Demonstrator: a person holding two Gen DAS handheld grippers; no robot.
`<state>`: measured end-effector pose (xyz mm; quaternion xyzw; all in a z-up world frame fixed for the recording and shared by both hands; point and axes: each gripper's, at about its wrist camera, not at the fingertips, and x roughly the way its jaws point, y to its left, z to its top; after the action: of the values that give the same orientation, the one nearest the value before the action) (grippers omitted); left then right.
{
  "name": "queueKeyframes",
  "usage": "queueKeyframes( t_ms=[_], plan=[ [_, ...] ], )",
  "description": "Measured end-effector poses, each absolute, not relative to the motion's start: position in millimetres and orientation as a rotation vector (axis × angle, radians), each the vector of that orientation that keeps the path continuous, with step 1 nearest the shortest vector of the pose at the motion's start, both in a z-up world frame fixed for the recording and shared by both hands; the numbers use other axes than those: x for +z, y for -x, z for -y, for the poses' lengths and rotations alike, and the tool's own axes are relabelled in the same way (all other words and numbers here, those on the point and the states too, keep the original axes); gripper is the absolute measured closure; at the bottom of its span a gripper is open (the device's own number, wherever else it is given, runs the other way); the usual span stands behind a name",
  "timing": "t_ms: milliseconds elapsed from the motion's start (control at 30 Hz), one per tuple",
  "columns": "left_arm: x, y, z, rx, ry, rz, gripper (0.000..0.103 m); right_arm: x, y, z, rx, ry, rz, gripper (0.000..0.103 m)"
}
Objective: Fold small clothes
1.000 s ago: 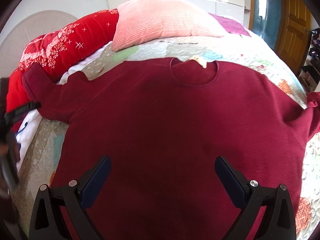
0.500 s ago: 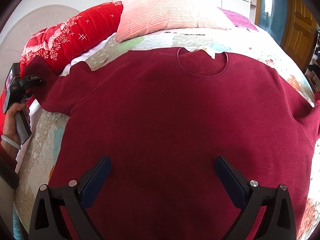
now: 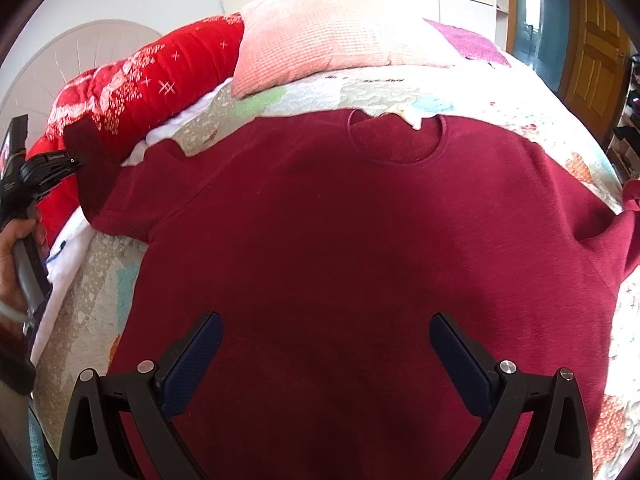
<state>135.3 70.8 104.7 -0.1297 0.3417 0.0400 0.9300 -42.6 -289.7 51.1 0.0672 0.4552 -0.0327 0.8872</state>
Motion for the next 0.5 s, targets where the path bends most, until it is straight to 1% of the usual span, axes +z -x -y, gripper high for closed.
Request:
queueKeyframes(
  t_ms=[100,267,367,500],
  plan=[
    [133.2,-124.1,-28.5,-0.073,0.290,-0.671,0.095,61.0,48.5,306.8,-0.086,-0.176,-0.924,0.000],
    [177.8,-99.2,64.8,-0.332,0.276,-0.616,0.095,76.8,60.1,342.4,-0.151,-0.211,-0.883,0.000],
    [173.1,-86.8,131.1,-0.460,0.234,-0.657,0.095,82.2,68.4,363.6,-0.193,-0.214,-0.868,0.000],
    [132.4,-82.0,202.9,-0.553,0.204,-0.756,0.095,84.0,79.6,397.7,-0.255,-0.250,-0.855,0.000]
  ],
)
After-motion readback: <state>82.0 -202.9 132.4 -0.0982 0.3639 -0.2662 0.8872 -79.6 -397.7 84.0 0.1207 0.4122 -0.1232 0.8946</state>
